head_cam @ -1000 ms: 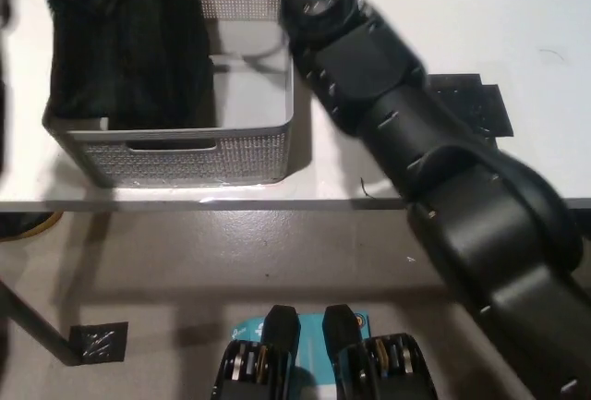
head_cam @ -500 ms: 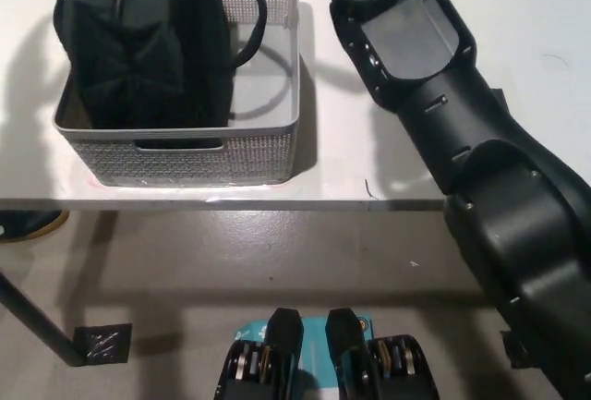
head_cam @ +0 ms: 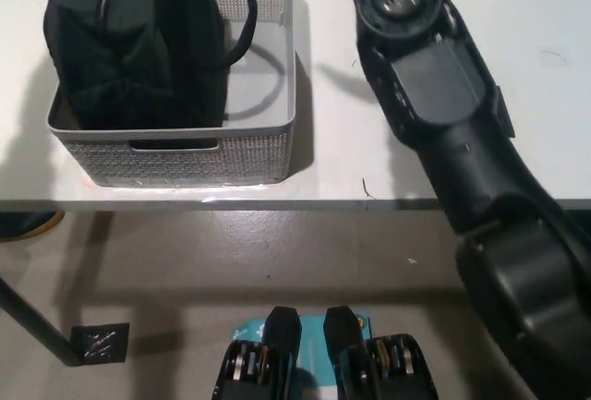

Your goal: Use both hands to pick up a lunch bag on the right hand side and place it into a container on the left hand side

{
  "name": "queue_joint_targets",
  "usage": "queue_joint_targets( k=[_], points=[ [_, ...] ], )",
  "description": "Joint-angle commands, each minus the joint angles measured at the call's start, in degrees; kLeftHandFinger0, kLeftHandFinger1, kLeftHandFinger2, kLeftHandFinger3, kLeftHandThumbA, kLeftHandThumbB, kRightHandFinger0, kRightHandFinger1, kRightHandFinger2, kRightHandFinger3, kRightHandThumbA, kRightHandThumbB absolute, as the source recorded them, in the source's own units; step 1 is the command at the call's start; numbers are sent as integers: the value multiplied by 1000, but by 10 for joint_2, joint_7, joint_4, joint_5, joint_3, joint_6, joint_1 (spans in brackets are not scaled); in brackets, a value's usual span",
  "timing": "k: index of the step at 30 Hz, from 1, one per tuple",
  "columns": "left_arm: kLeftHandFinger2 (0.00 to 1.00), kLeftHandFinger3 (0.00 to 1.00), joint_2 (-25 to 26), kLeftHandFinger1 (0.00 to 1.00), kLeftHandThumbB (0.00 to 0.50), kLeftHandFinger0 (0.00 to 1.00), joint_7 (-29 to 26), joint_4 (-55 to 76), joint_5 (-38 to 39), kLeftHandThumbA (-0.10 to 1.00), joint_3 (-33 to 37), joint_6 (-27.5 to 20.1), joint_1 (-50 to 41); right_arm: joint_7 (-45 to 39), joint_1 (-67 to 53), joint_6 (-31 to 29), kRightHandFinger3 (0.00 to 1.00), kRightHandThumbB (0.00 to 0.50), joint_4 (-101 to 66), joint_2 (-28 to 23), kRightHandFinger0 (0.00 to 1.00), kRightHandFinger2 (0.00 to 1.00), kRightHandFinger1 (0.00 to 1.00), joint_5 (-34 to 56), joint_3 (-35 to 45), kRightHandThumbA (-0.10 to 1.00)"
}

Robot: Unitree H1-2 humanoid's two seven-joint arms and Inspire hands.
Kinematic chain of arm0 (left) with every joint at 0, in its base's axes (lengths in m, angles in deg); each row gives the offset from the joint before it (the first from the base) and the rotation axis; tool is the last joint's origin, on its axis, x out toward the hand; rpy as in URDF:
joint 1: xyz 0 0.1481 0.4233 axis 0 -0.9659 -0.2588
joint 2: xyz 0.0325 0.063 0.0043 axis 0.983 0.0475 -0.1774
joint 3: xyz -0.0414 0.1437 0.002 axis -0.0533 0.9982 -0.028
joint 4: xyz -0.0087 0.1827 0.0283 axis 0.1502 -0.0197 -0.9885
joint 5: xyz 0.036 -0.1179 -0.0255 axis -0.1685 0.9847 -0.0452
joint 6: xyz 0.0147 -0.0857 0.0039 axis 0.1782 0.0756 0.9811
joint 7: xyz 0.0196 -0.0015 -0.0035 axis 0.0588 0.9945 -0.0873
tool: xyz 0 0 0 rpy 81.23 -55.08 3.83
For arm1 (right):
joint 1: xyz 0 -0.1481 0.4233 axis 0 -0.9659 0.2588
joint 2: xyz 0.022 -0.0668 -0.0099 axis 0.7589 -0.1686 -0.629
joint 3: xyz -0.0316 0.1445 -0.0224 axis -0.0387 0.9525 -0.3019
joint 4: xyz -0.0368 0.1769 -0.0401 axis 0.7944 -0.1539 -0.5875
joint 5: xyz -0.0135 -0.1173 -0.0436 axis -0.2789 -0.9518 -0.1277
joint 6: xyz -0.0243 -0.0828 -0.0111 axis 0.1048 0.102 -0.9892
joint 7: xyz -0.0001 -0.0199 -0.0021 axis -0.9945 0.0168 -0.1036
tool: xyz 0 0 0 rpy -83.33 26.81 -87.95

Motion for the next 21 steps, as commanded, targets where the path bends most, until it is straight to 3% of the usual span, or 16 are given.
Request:
queue_joint_targets(
  k=[1,2,6,8,12,16,18,21],
  points=[
    [1000,1000,8,1000,428,1000,27,251,64,1000,-48,26,-86,-69,-80,4,1000,323,-317,-38,1000,1000,1000,49,24,1000],
    [1000,1000,-4,1000,386,1000,25,300,84,1000,-57,22,-113,-75,-115,17,1000,300,-391,-53,1000,1000,1000,52,25,1000],
    [1000,1000,-29,1000,379,1000,14,413,124,1000,-75,15,-185,-82,-197,63,1000,323,-557,-86,1000,1000,1000,59,37,1000],
    [1000,1000,-50,1000,350,1000,7,469,144,1000,-86,-31,-245,-91,-262,65,1000,298,-659,-120,1000,1000,1000,86,57,1000],
    [1000,1000,-69,1000,350,1000,-1,521,159,1000,-94,-56,-305,-92,-331,55,1000,290,-749,-165,1000,1000,1000,111,88,1000],
    [1000,1000,-94,1000,321,1000,-5,565,170,1000,-85,-74,-371,-84,-426,37,1000,310,-838,-208,1000,1000,1000,128,113,1000],
    [1000,1000,-105,1000,319,1000,-4,574,160,1000,-74,-81,-395,-88,-478,-8,1000,283,-861,-227,1000,1000,1000,129,118,1000],
    [1000,1000,-121,1000,311,1000,4,585,171,1000,-62,-85,-433,-88,-551,-54,1000,298,-884,-238,1000,1000,1000,139,115,1000]
  ],
)
